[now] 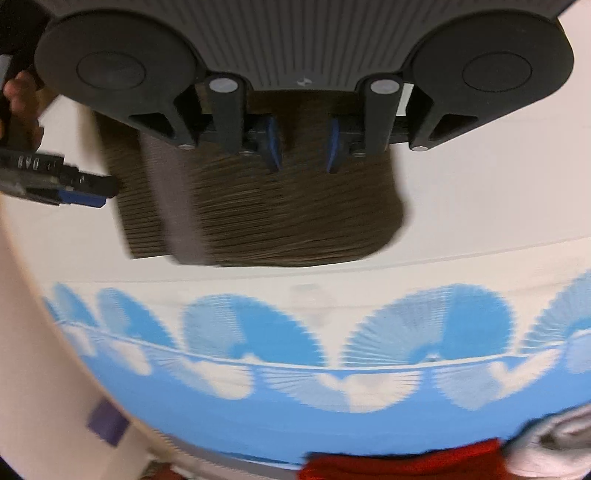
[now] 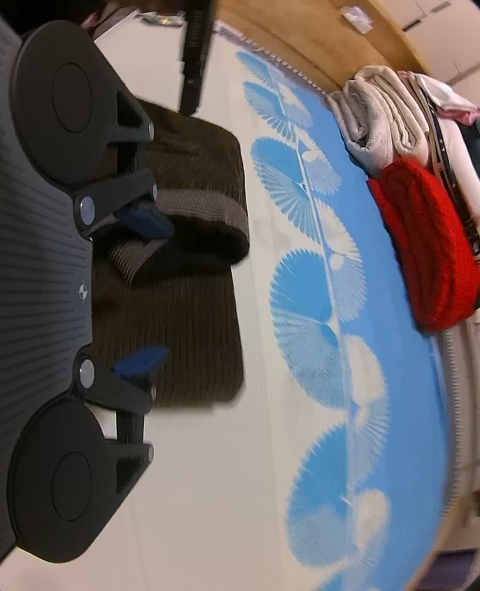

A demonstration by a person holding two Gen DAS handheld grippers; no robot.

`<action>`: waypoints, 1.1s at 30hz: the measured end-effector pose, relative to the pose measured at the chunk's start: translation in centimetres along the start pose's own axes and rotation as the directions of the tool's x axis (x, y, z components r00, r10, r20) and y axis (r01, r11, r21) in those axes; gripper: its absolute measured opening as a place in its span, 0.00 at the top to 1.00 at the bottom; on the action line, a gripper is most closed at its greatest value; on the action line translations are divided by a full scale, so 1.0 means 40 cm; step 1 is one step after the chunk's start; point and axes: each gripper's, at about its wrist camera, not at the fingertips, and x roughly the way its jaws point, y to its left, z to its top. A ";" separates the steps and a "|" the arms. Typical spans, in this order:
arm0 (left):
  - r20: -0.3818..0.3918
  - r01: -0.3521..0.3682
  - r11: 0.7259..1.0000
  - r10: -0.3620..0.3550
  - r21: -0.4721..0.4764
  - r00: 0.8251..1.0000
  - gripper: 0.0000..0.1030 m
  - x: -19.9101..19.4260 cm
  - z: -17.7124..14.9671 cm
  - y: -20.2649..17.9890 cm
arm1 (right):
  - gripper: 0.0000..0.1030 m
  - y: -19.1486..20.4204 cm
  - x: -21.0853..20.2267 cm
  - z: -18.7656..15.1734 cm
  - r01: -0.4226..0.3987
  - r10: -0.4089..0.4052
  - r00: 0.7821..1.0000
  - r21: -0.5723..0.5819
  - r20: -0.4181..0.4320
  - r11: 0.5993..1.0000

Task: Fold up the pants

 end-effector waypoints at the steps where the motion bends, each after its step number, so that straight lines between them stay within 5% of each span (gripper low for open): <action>1: -0.001 -0.009 1.000 0.009 -0.007 1.000 0.69 -0.006 -0.004 0.030 | 0.32 0.004 0.029 0.006 -0.009 0.010 1.000 0.023 -0.020 1.000; 12: 0.017 -0.063 0.998 0.063 -0.005 0.998 0.62 -0.061 -0.038 0.149 | 0.27 0.022 0.205 0.050 0.004 0.014 0.993 0.148 -0.115 0.989; 18: 0.032 -0.049 0.999 0.049 -0.013 0.998 0.62 -0.079 -0.039 0.168 | 0.28 -0.006 0.124 0.069 -0.072 0.063 0.997 0.195 0.048 0.978; 27: 0.036 -0.036 0.999 0.036 -0.002 0.999 0.62 -0.078 -0.036 0.158 | 0.11 0.086 0.245 0.030 -0.106 0.107 0.978 0.019 -0.179 0.994; 31: 0.028 -0.048 0.999 0.048 -0.001 0.998 0.62 -0.074 -0.038 0.162 | 0.06 0.132 0.271 0.016 -0.061 0.043 0.980 -0.091 -0.192 0.994; 33: 0.025 -0.057 0.998 0.057 -0.001 0.998 0.62 -0.073 -0.038 0.162 | 0.12 0.146 0.273 0.017 -0.048 0.028 0.982 -0.106 -0.185 0.993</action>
